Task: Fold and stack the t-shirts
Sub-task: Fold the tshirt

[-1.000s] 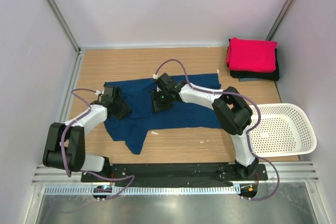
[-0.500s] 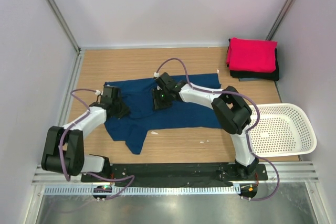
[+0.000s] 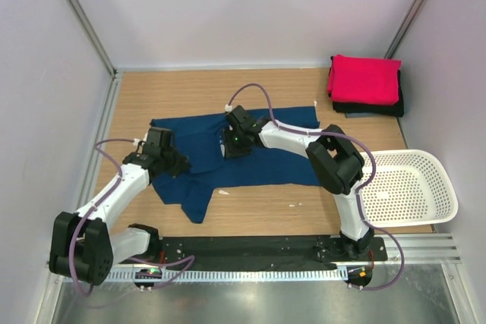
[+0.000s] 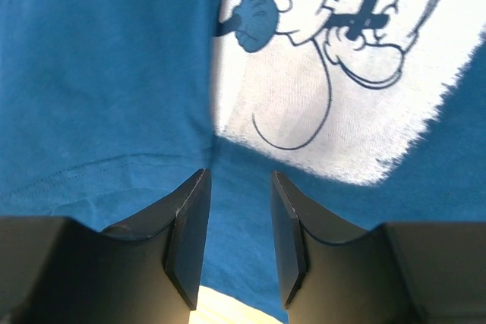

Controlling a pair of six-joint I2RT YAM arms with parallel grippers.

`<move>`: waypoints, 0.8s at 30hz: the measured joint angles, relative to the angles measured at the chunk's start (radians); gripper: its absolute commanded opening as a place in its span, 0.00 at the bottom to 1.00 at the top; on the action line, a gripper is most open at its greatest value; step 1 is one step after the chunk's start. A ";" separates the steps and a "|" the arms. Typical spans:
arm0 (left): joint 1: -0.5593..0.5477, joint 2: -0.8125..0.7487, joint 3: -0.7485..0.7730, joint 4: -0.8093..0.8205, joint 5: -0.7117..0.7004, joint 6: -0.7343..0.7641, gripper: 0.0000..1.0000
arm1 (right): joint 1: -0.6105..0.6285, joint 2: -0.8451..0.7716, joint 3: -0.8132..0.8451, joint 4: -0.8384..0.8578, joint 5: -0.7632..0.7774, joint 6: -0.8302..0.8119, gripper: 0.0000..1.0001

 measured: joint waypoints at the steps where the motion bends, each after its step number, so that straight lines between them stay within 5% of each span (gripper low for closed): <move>1: -0.004 -0.011 -0.011 -0.010 -0.005 -0.014 0.01 | 0.000 0.000 0.000 -0.003 0.006 0.000 0.44; 3: -0.009 -0.024 -0.039 -0.024 -0.014 -0.034 0.06 | -0.001 -0.002 0.002 -0.019 0.016 0.000 0.45; 9: -0.011 0.007 -0.079 -0.067 -0.053 -0.018 0.62 | -0.021 -0.056 0.002 -0.113 0.062 -0.009 0.49; 17: -0.011 -0.137 -0.025 -0.268 -0.121 0.008 0.66 | -0.091 -0.346 -0.154 -0.257 0.171 -0.014 0.55; 24: 0.009 -0.351 -0.127 -0.381 -0.187 -0.079 0.57 | -0.217 -0.521 -0.451 -0.298 0.185 0.047 0.55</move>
